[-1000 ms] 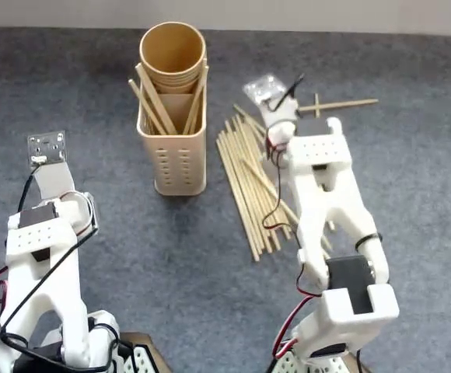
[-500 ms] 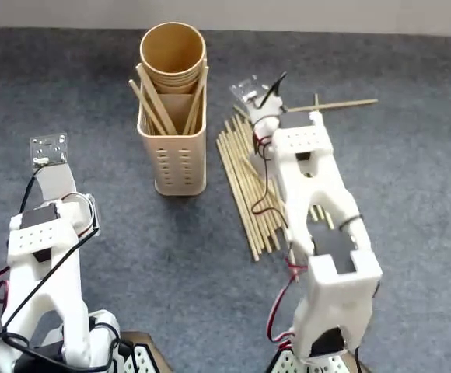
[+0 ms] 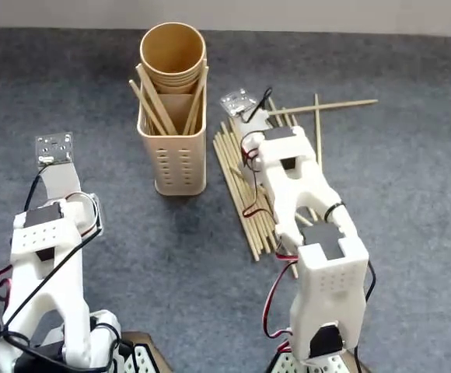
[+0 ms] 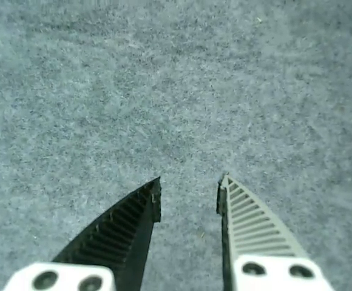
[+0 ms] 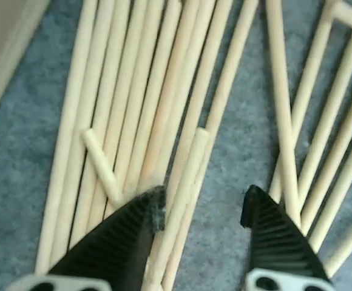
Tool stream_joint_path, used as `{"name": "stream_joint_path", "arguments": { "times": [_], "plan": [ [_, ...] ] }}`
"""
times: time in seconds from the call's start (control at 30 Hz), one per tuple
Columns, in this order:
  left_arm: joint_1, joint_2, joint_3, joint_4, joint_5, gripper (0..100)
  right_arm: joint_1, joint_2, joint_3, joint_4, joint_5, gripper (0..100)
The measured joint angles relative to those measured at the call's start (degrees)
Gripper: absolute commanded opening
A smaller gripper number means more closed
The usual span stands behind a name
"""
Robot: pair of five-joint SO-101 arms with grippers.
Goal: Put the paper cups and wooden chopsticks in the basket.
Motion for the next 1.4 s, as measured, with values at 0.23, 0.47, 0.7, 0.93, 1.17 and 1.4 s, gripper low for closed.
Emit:
{"name": "stream_joint_path", "arguments": {
  "times": [0.23,0.47,0.7,0.93,1.17,1.4],
  "plan": [
    [0.18,0.0,0.0,0.0,0.0,18,-0.44,-0.09,-0.09,4.84,0.88,22.1],
    [0.18,0.0,0.0,0.0,0.0,18,-1.14,3.78,0.0,4.4,1.85,0.0],
    [0.18,0.0,0.0,0.0,0.0,18,-0.26,5.36,-5.63,6.42,-1.85,0.5],
    [0.18,0.0,0.18,0.0,0.0,18,2.46,5.89,-15.21,13.1,-6.42,0.5],
    [0.18,0.0,0.18,0.0,0.0,18,4.4,-4.57,-36.75,23.03,-13.1,0.5],
    [0.18,0.0,0.18,0.0,0.0,18,1.41,-15.74,-49.58,25.41,-16.62,0.5]
  ]
}}
